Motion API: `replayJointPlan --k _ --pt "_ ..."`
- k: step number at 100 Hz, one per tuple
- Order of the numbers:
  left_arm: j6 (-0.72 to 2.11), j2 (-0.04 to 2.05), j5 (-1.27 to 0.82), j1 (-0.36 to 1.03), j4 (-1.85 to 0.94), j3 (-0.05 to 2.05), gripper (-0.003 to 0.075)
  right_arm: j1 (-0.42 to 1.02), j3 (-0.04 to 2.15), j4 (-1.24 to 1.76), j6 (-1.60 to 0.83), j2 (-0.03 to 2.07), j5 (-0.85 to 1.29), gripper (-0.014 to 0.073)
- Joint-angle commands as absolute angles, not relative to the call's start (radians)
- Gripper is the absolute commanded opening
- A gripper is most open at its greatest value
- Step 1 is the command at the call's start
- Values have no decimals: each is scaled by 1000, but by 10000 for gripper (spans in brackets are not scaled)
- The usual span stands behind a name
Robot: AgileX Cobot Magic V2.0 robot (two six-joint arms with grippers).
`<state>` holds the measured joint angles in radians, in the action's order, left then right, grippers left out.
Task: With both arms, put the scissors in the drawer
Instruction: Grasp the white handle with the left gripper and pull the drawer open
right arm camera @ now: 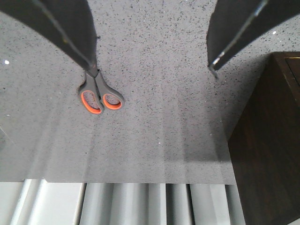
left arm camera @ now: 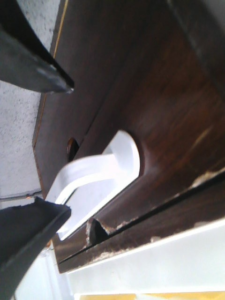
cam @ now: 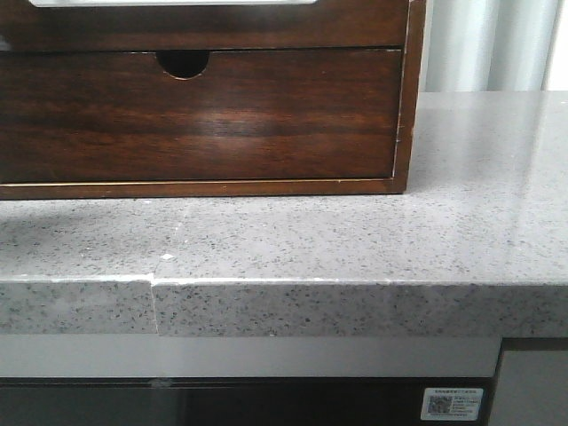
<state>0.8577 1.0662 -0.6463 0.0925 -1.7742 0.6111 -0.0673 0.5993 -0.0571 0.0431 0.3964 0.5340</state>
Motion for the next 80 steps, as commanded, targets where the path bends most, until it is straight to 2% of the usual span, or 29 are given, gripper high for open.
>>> replayJointPlan --k 1,46,53,80 --pt "889 1094 -729 93 -1868 675 459 -65 635 -57 33 412 457 453" --pt "902 1245 -882 93 -1868 781 452 -65 635 -57 33 412 457 453" --pt "908 1247 -884 93 -1868 782 413 -65 635 -57 33 412 457 453" --pt "917 1247 -877 93 -1868 782 181 -65 635 -57 33 412 457 453"
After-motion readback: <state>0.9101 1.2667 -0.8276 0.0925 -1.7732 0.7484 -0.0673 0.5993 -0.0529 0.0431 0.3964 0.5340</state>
